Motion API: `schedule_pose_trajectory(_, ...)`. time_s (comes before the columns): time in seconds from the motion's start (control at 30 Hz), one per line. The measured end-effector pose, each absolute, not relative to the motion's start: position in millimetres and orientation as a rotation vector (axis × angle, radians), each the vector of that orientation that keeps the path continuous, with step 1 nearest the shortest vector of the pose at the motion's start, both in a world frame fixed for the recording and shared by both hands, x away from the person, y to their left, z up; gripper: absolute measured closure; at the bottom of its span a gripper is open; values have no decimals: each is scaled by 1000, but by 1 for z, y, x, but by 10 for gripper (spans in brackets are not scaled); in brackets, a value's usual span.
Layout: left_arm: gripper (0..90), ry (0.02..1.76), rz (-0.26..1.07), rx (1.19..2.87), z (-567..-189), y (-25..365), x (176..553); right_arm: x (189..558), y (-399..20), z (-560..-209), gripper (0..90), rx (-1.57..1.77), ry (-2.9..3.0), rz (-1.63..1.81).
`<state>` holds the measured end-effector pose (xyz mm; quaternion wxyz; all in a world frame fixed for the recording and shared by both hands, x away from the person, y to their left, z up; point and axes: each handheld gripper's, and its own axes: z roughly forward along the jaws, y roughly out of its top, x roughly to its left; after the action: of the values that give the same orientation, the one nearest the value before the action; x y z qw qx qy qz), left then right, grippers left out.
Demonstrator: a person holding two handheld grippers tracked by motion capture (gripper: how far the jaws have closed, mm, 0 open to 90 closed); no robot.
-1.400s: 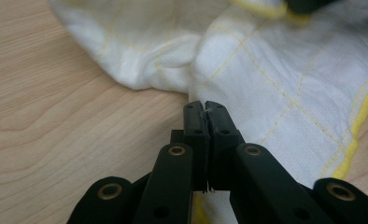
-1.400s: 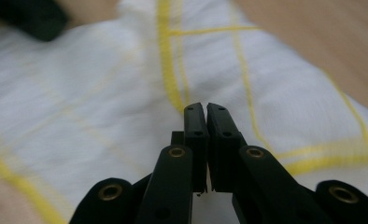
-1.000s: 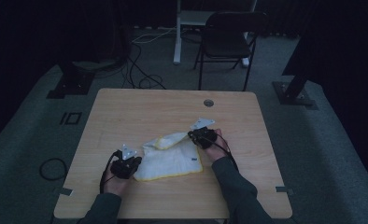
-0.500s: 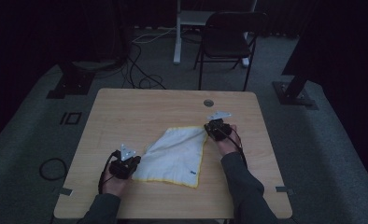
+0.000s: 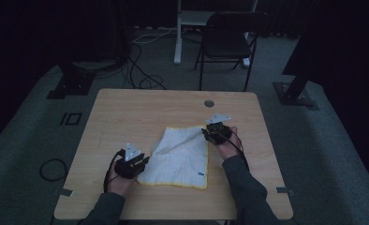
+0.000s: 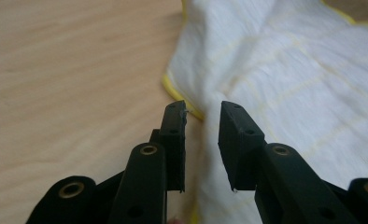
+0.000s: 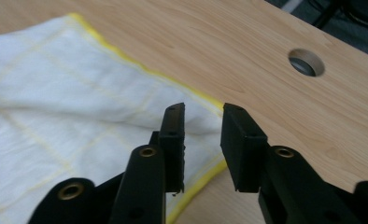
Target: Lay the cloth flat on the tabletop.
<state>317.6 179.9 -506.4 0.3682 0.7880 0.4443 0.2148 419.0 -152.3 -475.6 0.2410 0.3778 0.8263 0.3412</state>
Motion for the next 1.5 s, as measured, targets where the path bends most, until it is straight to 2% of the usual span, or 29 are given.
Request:
schedule_pose_trajectory(0.2, 725, 1156, 625, 2025, -507, 180, 342, 400, -139, -482, 757, 948, 2333, 960)
schedule_pose_trajectory(0.33, 718, 1153, 601, 2037, -511, 176, 356, 392, -133, -490, 759, 929, 2366, 974)
schedule_pose_trajectory(0.6, 630, 1134, 571, 2070, -521, 161, 374, 376, -130, -506, 774, 936, 2397, 983)
schedule_pose_trajectory(0.8, 625, 1146, 562, 2095, -531, 153, 382, 370, -132, -515, 766, 946, 2419, 984)
schedule_pose_trajectory(0.87, 637, 1146, 562, 2095, -531, 153, 382, 369, -132, -517, 766, 949, 2425, 980)
schedule_pose_trajectory(1.03, 812, 1179, 613, 2134, -537, 152, 383, 366, -132, -534, 773, 981, 2459, 936)
schedule_pose_trajectory(1.1, 853, 1192, 627, 2137, -537, 154, 383, 365, -133, -535, 786, 994, 2457, 957)
schedule_pose_trajectory(1.5, 886, 1221, 674, 2035, -508, 170, 395, 365, -140, -535, 798, 1006, 2471, 948)
